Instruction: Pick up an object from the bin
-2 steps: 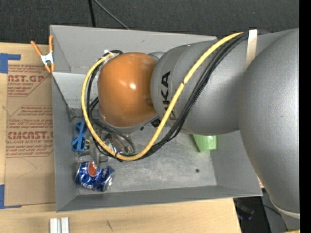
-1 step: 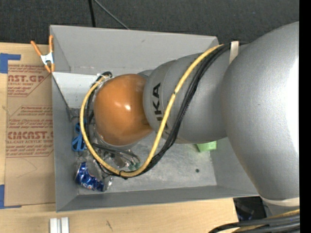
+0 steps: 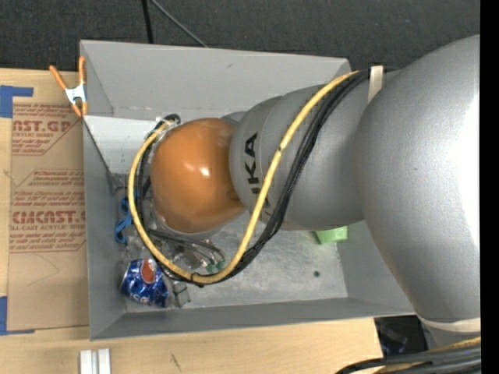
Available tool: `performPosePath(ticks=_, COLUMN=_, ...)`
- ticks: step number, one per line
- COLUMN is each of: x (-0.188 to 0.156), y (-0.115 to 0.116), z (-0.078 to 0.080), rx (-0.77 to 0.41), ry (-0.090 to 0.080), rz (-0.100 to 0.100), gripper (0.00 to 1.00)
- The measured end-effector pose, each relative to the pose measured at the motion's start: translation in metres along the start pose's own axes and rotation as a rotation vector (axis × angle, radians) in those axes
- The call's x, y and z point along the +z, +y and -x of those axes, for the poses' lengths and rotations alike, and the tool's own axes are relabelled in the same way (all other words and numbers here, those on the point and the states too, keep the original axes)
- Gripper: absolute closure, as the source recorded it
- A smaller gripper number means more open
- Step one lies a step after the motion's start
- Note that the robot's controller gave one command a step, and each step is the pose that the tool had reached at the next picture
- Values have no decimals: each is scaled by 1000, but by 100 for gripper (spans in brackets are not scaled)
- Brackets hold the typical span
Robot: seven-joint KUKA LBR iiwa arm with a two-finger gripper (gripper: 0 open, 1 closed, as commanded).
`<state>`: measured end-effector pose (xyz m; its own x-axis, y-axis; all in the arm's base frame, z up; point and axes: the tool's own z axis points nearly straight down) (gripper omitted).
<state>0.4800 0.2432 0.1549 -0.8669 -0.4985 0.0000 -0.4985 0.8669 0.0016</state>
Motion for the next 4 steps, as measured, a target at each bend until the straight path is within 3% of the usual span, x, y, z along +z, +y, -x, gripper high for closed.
performPosePath(ticks=1, x=0, y=0, z=0, rx=0, ry=0, rz=0, gripper=100)
performPosePath(ticks=2, x=62, y=-52, z=-2, rx=32, ry=-21, rz=-4, gripper=100)
performPosePath(ticks=3, x=64, y=-49, z=-5, rx=27, ry=-12, rz=-2, gripper=0)
performPosePath(ticks=4, x=65, y=-49, z=-7, rx=26, ry=-5, rz=-1, gripper=100)
